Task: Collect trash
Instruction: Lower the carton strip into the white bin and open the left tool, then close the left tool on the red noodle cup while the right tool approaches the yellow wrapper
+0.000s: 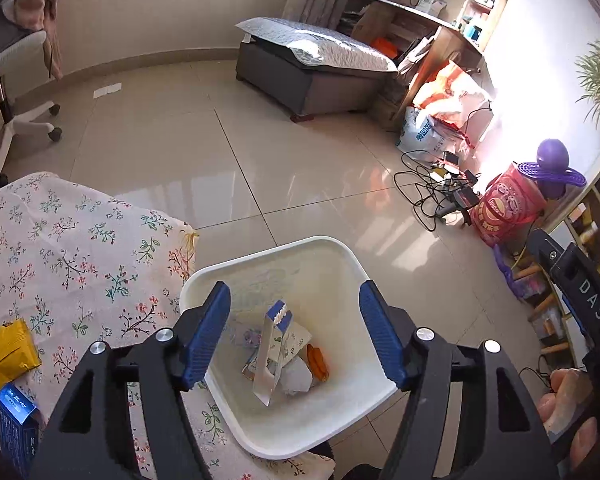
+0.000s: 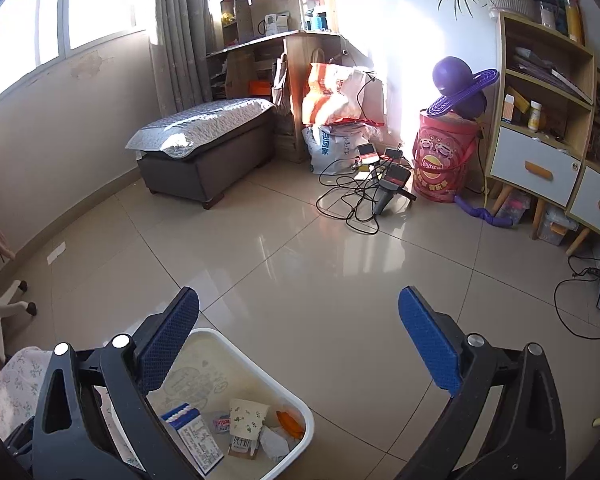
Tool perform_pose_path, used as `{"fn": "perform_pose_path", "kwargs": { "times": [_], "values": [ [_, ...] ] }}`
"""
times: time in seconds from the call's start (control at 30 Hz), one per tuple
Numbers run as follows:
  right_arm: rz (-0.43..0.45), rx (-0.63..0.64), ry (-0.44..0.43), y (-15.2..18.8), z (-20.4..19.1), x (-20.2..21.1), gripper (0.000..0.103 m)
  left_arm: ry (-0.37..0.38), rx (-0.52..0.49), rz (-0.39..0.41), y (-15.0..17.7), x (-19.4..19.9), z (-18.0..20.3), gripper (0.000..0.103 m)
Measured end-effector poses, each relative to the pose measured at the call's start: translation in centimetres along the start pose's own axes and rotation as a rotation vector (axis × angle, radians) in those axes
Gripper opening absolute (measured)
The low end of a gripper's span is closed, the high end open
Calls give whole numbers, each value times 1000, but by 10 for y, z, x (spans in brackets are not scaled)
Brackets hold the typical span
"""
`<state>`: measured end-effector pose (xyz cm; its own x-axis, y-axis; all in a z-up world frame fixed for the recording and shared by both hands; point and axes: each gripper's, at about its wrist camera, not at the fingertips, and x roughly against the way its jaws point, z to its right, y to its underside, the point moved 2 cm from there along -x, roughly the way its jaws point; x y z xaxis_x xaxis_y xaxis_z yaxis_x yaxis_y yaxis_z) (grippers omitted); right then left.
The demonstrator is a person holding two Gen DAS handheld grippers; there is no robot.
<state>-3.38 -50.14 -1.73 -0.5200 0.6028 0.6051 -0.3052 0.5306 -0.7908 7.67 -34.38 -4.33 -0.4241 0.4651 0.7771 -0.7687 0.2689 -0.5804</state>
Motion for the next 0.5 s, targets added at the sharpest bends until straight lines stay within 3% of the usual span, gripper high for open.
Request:
{"fn": "perform_pose_path", "kwargs": {
  "times": [0.13, 0.3, 0.5],
  "values": [
    [-3, 39, -18, 5, -12, 2, 96, -39, 25, -8, 2, 4, -13, 77],
    [0, 116, -56, 14, -37, 10, 96, -152, 46, 44, 6, 19, -34, 89],
    [20, 222, -104, 27, -69, 23, 96, -257, 104, 106, 9, 42, -68, 91]
  ]
}}
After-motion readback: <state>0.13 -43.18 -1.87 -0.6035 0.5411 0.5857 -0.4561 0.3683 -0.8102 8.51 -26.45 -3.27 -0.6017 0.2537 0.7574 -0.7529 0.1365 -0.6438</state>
